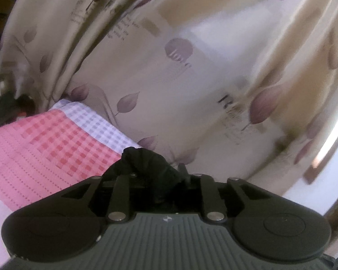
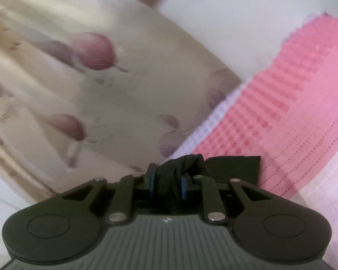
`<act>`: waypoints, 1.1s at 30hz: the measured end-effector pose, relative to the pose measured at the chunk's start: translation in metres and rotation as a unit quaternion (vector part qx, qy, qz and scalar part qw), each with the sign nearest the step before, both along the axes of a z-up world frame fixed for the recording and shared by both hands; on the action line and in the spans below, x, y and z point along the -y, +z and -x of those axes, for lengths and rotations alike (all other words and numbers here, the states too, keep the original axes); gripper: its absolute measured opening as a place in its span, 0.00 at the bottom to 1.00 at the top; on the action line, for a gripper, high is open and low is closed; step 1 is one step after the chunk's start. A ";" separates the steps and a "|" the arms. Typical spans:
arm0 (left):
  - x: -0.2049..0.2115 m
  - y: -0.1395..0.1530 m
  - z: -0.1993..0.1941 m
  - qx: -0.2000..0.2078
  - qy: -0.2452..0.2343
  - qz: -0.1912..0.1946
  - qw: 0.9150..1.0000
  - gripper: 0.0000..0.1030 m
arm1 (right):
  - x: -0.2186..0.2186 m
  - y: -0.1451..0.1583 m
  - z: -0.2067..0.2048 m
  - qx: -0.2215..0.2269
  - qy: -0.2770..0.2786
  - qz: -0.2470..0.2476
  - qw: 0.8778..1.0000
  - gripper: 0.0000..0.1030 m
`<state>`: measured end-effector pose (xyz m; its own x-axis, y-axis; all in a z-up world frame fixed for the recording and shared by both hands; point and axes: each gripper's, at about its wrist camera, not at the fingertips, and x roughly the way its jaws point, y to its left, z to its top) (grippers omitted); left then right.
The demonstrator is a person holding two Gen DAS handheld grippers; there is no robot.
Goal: Fold large clothes
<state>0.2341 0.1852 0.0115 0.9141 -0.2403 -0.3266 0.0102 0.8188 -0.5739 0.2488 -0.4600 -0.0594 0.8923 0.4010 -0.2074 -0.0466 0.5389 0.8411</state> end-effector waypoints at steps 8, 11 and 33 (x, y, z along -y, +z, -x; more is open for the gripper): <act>0.016 -0.022 -0.018 -0.001 0.030 -0.034 0.999 0.96 | -0.002 -0.030 -0.025 -0.014 -0.020 -0.021 0.999 0.57; 0.020 -0.020 -0.011 0.016 0.044 -0.057 0.997 0.99 | -0.007 -0.021 -0.010 0.007 -0.053 0.007 0.999 0.86; 0.133 -0.106 -0.122 0.021 -0.147 -0.088 0.985 0.28 | -0.281 -0.019 -0.130 0.074 0.226 0.387 0.891 0.29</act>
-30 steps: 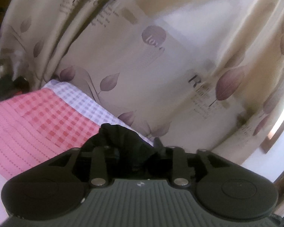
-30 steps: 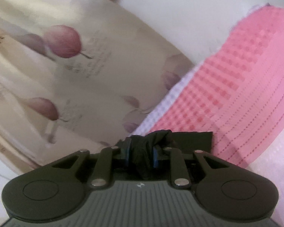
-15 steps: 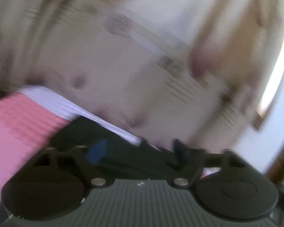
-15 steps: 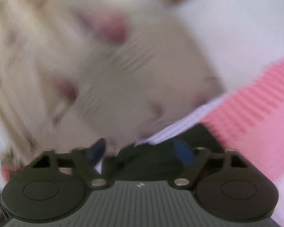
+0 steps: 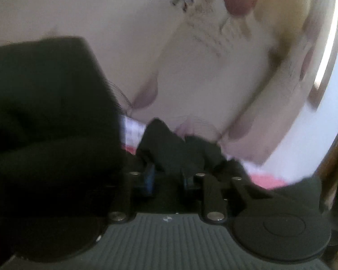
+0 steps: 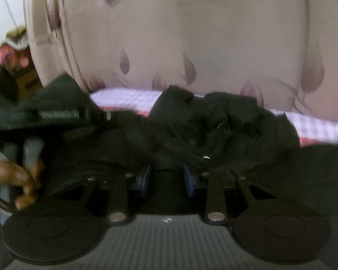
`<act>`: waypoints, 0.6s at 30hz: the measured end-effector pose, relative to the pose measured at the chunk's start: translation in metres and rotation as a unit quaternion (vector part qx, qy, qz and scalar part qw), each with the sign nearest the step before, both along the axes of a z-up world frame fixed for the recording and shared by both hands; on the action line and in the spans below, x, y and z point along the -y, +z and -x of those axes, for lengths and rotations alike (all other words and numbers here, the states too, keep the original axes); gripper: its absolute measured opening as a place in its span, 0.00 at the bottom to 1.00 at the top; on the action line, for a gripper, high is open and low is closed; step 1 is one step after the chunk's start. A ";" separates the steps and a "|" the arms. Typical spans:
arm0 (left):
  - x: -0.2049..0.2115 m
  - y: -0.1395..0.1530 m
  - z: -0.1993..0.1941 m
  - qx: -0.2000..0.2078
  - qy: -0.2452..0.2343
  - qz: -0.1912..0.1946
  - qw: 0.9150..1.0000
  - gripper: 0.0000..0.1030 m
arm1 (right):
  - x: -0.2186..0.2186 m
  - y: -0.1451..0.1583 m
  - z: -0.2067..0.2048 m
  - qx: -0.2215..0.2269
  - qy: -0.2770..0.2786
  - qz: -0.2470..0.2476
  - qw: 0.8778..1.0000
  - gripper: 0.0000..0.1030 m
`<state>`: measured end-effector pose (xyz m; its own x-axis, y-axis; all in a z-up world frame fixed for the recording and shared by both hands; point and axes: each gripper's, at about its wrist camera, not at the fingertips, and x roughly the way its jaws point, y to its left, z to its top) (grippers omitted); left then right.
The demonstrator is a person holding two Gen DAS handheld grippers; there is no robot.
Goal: Fold large clothes
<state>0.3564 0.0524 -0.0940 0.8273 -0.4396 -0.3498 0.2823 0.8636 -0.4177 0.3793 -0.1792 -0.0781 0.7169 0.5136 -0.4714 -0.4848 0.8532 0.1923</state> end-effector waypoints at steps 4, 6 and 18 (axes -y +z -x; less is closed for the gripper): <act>-0.003 -0.007 -0.001 -0.011 0.017 -0.009 1.000 0.18 | 0.015 -0.008 0.000 -0.007 -0.021 -0.037 0.999 0.28; -0.018 -0.012 -0.005 -0.029 0.039 0.010 0.999 0.11 | 0.031 -0.009 -0.002 -0.017 -0.045 -0.057 0.997 0.14; -0.106 -0.011 0.026 -0.054 0.156 0.059 0.985 0.11 | 0.180 -0.030 0.020 -0.062 -0.192 -0.176 0.964 0.00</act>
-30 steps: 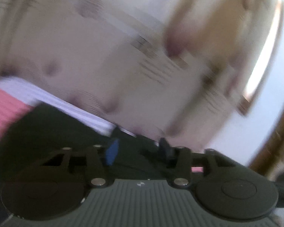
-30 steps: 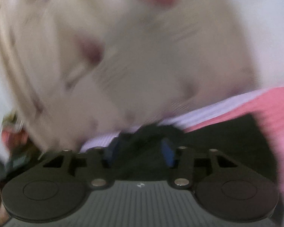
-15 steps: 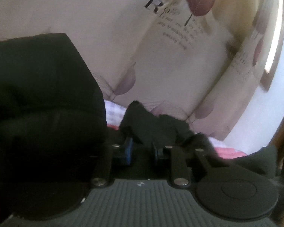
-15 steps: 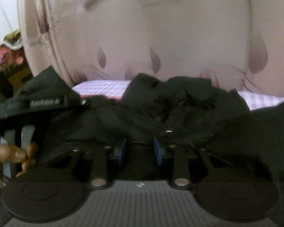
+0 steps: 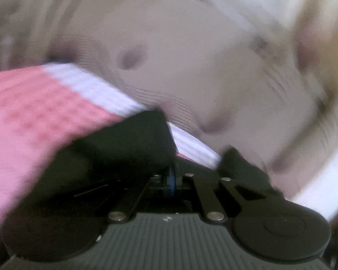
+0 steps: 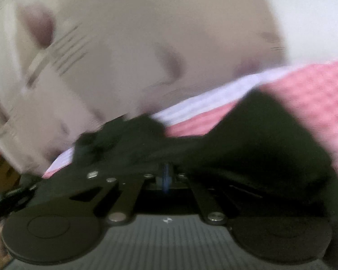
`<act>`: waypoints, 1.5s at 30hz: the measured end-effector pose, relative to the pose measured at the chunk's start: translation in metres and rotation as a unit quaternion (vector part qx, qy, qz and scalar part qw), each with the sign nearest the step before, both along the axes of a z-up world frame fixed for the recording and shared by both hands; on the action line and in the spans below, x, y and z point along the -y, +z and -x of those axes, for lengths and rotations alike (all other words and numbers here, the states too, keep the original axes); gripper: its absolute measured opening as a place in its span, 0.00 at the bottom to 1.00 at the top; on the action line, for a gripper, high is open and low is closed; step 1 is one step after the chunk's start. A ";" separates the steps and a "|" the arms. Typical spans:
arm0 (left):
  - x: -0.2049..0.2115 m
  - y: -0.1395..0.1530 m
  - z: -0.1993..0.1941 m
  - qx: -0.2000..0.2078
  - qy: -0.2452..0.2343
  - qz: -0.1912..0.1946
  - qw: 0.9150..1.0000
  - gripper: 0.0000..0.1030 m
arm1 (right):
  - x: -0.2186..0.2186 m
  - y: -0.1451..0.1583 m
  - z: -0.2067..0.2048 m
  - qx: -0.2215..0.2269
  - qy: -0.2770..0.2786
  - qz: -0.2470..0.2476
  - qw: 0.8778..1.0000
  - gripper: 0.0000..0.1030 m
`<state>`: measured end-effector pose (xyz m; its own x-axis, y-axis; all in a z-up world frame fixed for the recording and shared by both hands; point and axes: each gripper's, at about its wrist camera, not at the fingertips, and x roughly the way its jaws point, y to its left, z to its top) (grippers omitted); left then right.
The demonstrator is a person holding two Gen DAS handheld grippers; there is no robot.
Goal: Fold large clothes
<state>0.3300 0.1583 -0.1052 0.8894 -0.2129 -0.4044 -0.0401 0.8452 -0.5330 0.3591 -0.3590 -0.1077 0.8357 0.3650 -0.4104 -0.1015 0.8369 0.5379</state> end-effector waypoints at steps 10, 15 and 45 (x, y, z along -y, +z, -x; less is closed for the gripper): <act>-0.044 -0.006 0.024 -0.059 0.000 0.000 0.998 0.11 | 0.026 -0.004 0.046 -0.031 -0.036 0.065 0.997 0.00; -0.045 -0.011 0.010 -0.082 0.001 0.022 0.996 0.11 | 0.015 -0.002 0.033 -0.036 -0.046 0.122 0.991 0.00; -0.084 -0.003 -0.012 -0.108 -0.280 0.038 0.953 0.88 | 0.002 0.004 0.047 -0.011 -0.069 0.164 0.984 0.02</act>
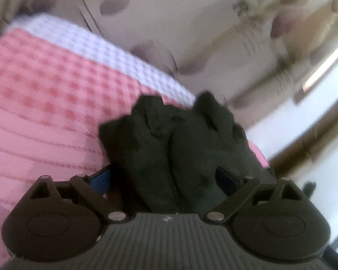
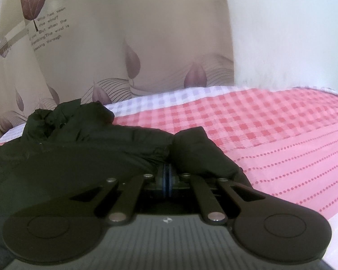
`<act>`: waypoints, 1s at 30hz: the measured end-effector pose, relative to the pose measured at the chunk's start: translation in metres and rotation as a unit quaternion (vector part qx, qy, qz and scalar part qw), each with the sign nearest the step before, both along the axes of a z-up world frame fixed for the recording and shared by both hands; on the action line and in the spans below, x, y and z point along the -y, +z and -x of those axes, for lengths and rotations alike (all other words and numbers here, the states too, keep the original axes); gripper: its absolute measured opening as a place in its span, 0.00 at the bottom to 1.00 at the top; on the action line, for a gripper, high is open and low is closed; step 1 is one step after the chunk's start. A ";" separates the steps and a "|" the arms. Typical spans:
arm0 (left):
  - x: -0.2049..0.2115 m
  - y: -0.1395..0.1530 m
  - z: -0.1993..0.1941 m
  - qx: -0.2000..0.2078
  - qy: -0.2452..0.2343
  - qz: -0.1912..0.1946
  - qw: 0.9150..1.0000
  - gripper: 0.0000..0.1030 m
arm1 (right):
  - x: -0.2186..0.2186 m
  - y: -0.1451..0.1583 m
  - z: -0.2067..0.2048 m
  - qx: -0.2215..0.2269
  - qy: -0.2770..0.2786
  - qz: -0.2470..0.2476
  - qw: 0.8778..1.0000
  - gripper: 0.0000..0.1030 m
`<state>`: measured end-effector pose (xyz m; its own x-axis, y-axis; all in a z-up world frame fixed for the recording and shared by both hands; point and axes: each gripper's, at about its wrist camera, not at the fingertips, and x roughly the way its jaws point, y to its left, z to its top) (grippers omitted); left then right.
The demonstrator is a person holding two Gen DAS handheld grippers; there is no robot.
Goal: Fold large clothes
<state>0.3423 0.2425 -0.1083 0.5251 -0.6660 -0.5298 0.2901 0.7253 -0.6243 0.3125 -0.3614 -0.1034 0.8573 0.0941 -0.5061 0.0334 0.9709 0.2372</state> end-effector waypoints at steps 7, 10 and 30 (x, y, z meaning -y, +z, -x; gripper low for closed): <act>-0.016 -0.018 -0.017 -0.003 -0.037 0.046 0.998 0.53 | -0.004 0.001 0.005 0.017 -0.004 0.015 1.000 0.08; -0.015 -0.023 -0.021 -0.002 -0.046 0.064 0.997 0.43 | -0.006 0.004 0.009 0.032 0.002 0.016 0.999 0.26; 0.007 -0.012 0.003 0.053 -0.046 0.078 0.994 0.27 | -0.019 0.012 0.018 0.058 0.027 0.044 0.997 1.00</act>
<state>0.3396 0.2354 -0.1200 0.5050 -0.7839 -0.3613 0.4211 0.5891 -0.6896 0.2944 -0.3421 -0.0917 0.9052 0.1021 -0.4126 -0.0428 0.9877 0.1505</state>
